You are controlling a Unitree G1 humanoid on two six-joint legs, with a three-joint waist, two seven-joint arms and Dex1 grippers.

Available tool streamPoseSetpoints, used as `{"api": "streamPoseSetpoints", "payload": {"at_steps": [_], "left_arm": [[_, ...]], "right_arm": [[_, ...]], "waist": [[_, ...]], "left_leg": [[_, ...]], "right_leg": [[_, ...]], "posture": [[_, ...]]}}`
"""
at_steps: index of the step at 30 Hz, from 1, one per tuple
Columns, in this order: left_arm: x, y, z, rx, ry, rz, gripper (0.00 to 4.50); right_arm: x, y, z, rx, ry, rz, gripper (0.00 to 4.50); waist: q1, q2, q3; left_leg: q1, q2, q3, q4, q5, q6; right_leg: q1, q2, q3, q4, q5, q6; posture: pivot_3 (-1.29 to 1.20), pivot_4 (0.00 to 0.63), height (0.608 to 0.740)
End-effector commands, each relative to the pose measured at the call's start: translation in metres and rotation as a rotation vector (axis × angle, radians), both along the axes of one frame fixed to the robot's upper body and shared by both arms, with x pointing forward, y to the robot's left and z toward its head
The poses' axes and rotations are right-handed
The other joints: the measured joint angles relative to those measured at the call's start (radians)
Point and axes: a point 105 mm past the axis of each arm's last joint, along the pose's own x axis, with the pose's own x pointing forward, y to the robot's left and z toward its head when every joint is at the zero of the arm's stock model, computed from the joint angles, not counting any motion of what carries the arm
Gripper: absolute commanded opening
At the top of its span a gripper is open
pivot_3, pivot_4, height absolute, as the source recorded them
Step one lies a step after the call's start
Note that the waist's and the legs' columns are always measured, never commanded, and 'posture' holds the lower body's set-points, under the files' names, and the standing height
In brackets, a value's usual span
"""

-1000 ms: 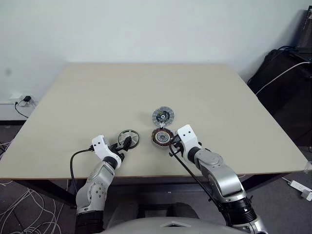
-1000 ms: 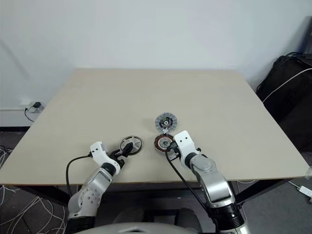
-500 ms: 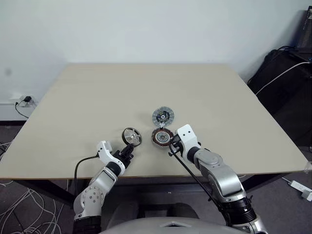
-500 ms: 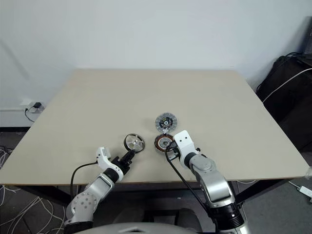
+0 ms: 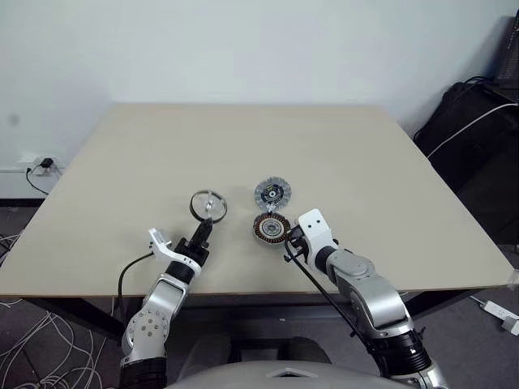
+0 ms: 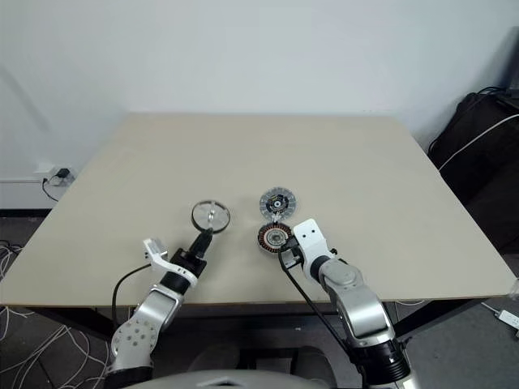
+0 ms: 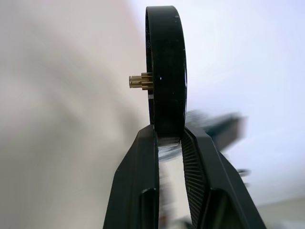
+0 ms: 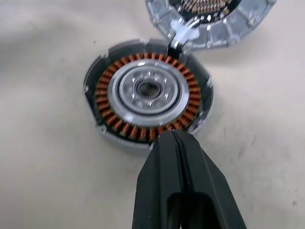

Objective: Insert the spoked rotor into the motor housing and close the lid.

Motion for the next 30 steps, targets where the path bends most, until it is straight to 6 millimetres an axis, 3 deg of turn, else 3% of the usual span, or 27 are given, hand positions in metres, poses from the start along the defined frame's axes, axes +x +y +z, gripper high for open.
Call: {"api": "streamPoseSetpoints", "payload": {"at_steps": [1, 9, 21, 30], "left_arm": [[0.003, -0.047, 0.027, -0.186, -0.078, -0.107, 0.41], [0.006, -0.098, 0.015, -0.171, -0.002, -0.360, 0.41], [0.009, -0.121, -0.008, -0.140, 0.093, -0.457, 0.41], [0.006, -0.133, -0.013, -0.134, 0.117, -0.498, 0.41]], "right_arm": [[-0.004, -0.002, 0.014, 0.013, -0.045, 0.014, 0.00], [-0.031, -0.015, 0.004, 0.000, 0.013, 0.001, 0.00], [-0.039, -0.024, 0.004, 0.000, 0.014, -0.067, 0.00], [-0.038, -0.025, 0.005, -0.004, 0.008, -0.076, 0.00]], "waist": [[0.000, 0.000, 0.000], [0.001, -0.001, 0.000], [0.002, -0.001, 0.001], [0.001, -0.001, 0.001]], "left_leg": [[0.000, 0.000, 0.000, 0.000, 0.000, 0.000], [0.001, 0.000, 0.000, 0.001, 0.000, 0.000], [0.001, 0.001, -0.001, 0.002, 0.000, 0.000], [0.001, 0.001, -0.001, 0.001, 0.000, 0.000]], "right_leg": [[0.000, 0.000, 0.000, 0.000, 0.000, 0.000], [0.001, 0.001, 0.000, 0.001, 0.000, 0.000], [0.001, 0.001, 0.000, 0.001, 0.000, 0.001], [0.001, 0.001, 0.000, 0.001, 0.000, 0.001]], "posture": [[0.00, 0.000, 0.740], [0.00, 0.000, 0.740], [0.00, 0.000, 0.740], [0.00, 0.000, 0.740]]}}
